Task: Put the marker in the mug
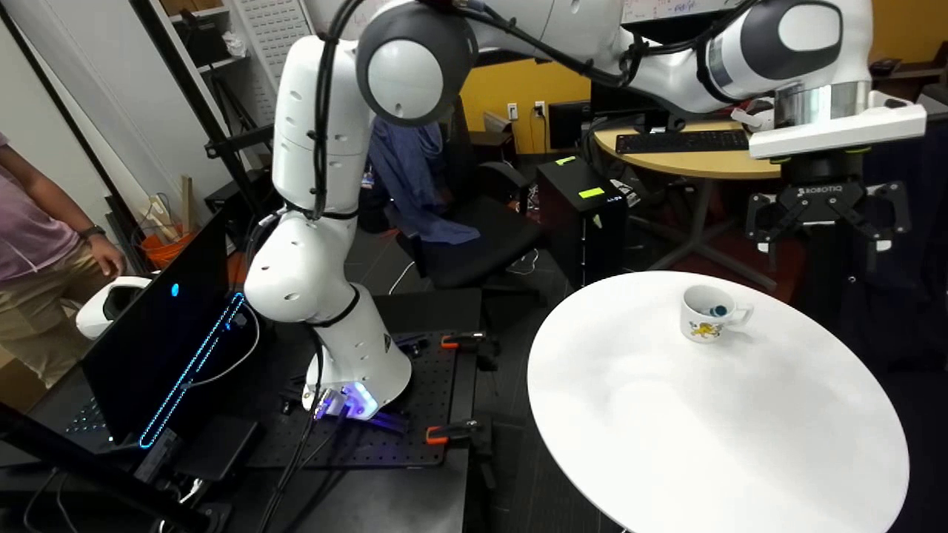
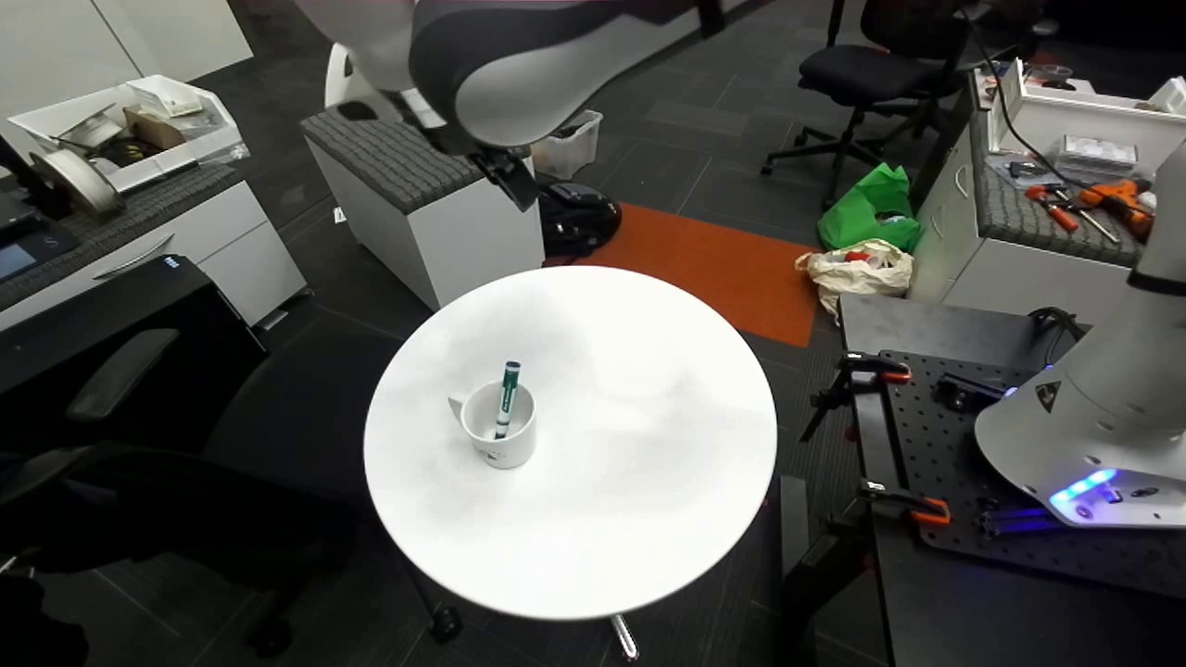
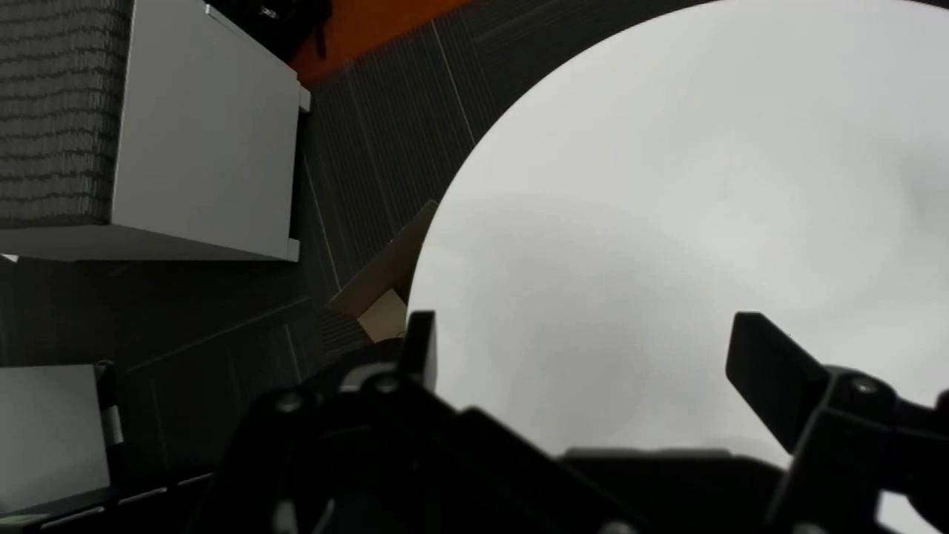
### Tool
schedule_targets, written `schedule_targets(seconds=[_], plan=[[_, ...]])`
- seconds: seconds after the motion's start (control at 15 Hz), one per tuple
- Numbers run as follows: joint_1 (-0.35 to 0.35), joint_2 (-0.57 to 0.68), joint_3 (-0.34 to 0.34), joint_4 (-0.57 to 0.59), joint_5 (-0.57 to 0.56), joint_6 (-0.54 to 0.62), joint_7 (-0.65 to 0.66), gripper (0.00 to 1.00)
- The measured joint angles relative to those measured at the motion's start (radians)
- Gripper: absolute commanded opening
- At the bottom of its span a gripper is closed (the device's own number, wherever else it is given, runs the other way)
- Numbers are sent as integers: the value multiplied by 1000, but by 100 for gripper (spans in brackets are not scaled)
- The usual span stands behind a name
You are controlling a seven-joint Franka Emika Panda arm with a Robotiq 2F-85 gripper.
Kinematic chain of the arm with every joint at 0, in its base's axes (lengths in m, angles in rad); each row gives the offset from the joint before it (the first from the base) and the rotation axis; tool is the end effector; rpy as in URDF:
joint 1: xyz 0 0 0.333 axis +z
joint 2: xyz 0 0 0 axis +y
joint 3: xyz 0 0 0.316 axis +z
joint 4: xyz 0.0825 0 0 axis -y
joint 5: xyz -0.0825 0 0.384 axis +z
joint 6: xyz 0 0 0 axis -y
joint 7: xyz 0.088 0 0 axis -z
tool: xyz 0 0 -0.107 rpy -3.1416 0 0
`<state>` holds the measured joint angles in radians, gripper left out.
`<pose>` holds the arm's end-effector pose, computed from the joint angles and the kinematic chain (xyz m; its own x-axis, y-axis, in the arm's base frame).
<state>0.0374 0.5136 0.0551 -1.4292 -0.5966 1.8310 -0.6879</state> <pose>0.6969 0.0123 0.4010 0.5683 0.6999 -0.4327 0.8228 -0.4871 0.2928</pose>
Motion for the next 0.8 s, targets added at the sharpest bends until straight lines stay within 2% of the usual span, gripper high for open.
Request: schedule_targets(seconds=[0.27,0.33,0.8], plan=[[-109,-160,-15,-183,44,151,-102,100],[-119,-183,-23,-205,47,159,-113,100],[-96,-162,-27,-199,47,159,-110,100]])
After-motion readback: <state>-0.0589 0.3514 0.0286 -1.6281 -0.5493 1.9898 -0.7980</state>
